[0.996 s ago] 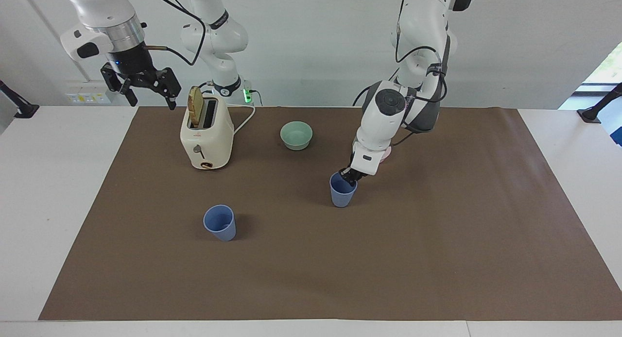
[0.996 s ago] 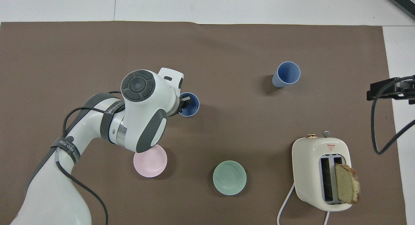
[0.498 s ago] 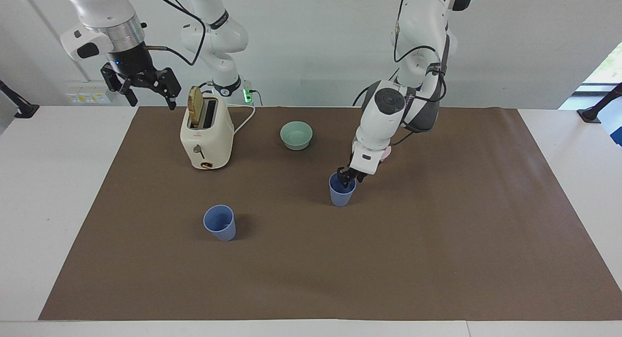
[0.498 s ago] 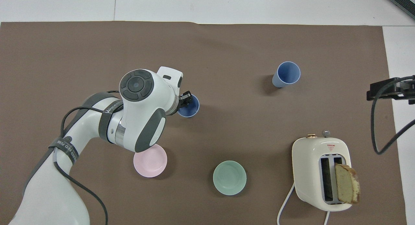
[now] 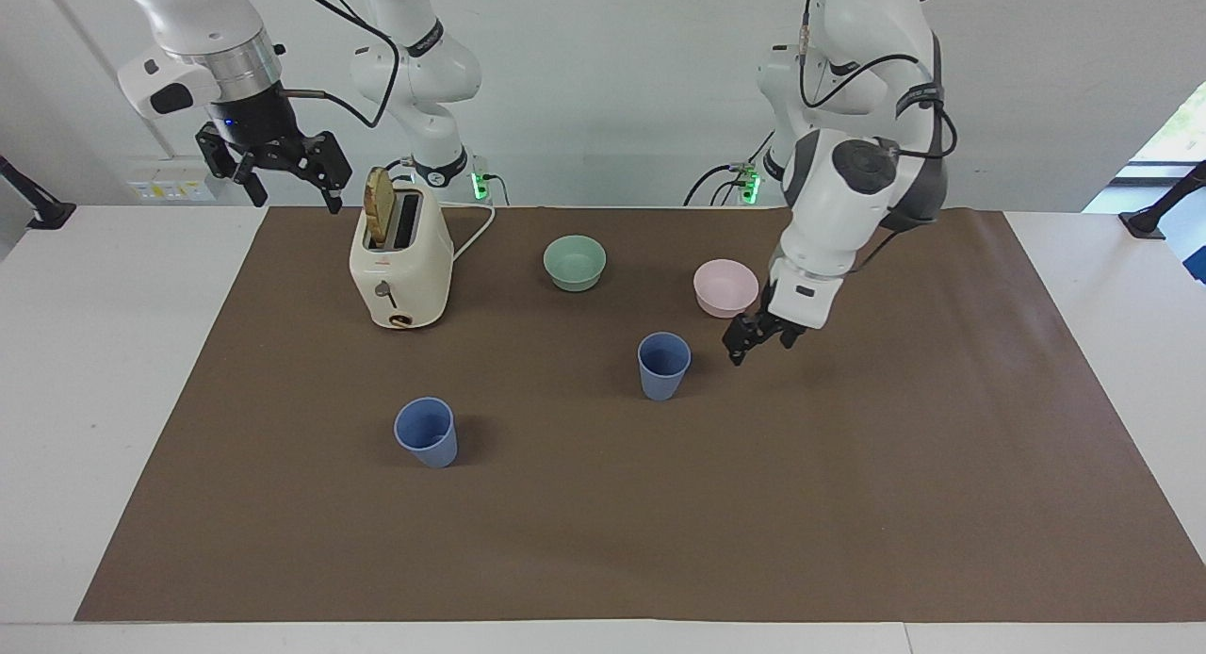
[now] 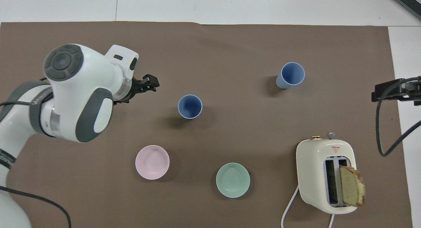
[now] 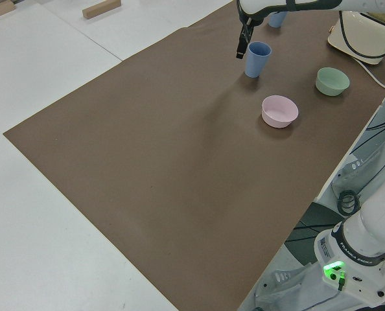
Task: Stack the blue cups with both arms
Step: 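Retract the left gripper while the right gripper reaches the far blue cup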
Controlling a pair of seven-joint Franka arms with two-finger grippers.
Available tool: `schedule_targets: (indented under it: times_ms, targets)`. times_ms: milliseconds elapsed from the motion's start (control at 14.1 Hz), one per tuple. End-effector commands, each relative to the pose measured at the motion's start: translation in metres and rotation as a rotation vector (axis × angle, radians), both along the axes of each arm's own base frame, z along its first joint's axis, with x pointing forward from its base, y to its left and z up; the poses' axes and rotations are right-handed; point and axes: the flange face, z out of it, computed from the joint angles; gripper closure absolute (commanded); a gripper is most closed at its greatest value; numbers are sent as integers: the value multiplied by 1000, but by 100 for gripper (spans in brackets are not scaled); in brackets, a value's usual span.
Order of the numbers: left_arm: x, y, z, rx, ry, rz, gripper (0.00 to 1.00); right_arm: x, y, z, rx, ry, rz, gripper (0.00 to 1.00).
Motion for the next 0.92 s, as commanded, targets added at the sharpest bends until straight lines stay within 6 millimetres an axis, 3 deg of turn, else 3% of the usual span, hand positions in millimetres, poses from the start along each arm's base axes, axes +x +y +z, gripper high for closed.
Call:
schedule_targets:
  times_ms: [0,285,427,569,854]
  targets:
    - [-5,64,22,23,27,-93,0,7,-1,-8,0,-15,39,0]
    - [-8,135,29,28,58,-225,0,38,10,-37,-6,-30,61,0]
    - [-12,158,39,26,58,-306,0,63,18,-56,-5,-27,76,0]
    - [-14,169,52,31,44,-359,0,76,21,-68,-9,-59,82,0]
    - [-17,173,99,85,66,-382,0,108,29,-126,-10,-41,96,0]
